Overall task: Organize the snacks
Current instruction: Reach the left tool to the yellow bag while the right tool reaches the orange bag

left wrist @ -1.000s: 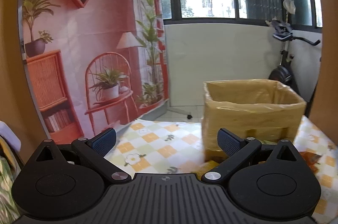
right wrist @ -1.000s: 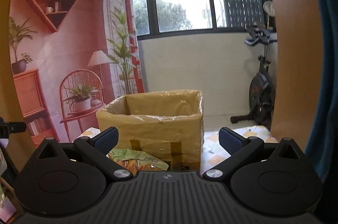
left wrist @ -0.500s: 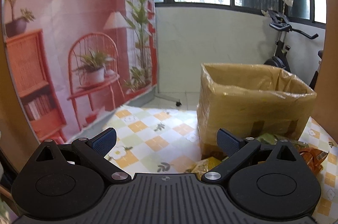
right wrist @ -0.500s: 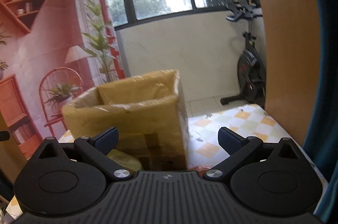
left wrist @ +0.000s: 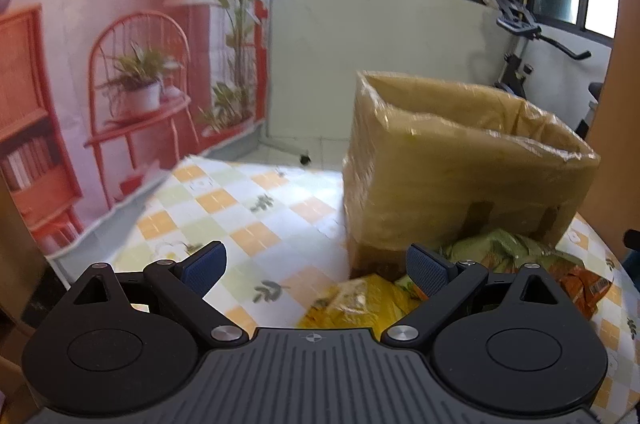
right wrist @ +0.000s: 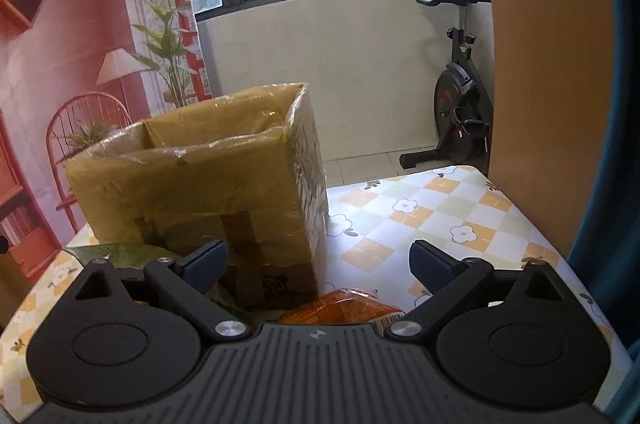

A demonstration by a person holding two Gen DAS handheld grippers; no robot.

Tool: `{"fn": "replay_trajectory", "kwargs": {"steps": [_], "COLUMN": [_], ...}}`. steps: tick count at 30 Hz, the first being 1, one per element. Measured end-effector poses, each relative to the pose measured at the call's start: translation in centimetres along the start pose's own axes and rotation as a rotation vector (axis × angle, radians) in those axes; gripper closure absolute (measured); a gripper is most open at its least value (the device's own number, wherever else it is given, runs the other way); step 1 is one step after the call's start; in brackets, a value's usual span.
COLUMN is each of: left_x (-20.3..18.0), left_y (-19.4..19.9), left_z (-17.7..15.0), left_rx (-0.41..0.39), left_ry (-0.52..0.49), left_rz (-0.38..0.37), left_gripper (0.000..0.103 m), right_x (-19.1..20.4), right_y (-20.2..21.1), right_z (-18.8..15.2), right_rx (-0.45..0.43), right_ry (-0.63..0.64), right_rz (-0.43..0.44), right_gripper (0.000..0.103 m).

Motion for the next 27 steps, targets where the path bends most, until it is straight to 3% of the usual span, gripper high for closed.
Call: {"fn": "replay_trajectory", "kwargs": {"steps": [10, 24, 27], "left_x": [-1.5, -2.8, -2.9], "left_y": [-5.0, -7.4, -7.7], "left_z": [-3.3, -4.8, -5.0], "left_rx": [0.131, 0.189, 0.197], "left_ry": [0.025, 0.039, 0.031], "left_rz": [-0.046, -0.078, -0.074], "left_gripper": [0.006, 0.006, 0.006], "right_x": [-1.2, -2.5, -2.7], "right_y": [-4.3, -10.0, -10.5], "right_z": [-1.6, -6.0, -6.7], "right_rx": [0.093, 0.286, 0.29], "right_ry": [0.041, 0.126, 0.152], "right_rz": [-0.032, -0.036, -0.043], "right_gripper": [0.004, 0.004, 0.003]}}
Point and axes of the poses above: each gripper's, at about its wrist camera, not at the fingertips, and y roughly against the way its jaws point, x to its left, z to its top, the point moved 10 cm from there along -y, roughly the way its jaws point, and after that the axes turned 8 degrees about z, right-handed, at the moved point
